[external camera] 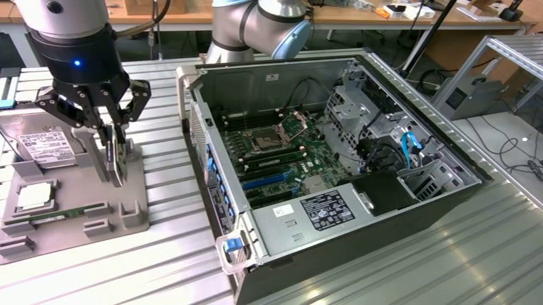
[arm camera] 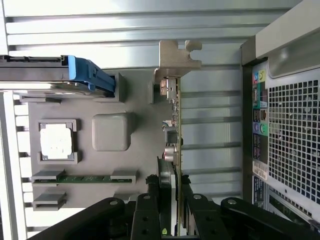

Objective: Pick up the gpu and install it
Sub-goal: 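Pick up the gpu and move the gpu toward the slot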

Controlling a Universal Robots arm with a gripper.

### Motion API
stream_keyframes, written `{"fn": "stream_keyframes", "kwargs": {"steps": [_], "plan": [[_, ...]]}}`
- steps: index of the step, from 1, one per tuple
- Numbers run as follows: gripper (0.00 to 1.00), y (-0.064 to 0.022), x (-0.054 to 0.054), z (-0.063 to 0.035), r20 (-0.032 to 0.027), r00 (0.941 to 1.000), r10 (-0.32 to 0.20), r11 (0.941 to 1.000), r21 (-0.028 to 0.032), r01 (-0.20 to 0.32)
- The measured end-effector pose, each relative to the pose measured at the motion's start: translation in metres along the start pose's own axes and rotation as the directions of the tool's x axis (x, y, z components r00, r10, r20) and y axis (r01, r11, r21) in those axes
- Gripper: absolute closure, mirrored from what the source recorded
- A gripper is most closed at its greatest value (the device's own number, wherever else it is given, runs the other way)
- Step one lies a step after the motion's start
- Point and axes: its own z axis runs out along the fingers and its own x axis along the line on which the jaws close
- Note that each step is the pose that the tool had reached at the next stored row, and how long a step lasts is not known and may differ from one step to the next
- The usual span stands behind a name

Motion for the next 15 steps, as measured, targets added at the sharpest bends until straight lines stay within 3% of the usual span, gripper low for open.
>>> {"fn": "stream_keyframes", "kwargs": {"steps": [15], "plan": [[0.73, -0.0003, -0.001, -0.0217, -0.0001, 1.0000, 0.000, 1.0000, -0.0028, 0.000]]}}
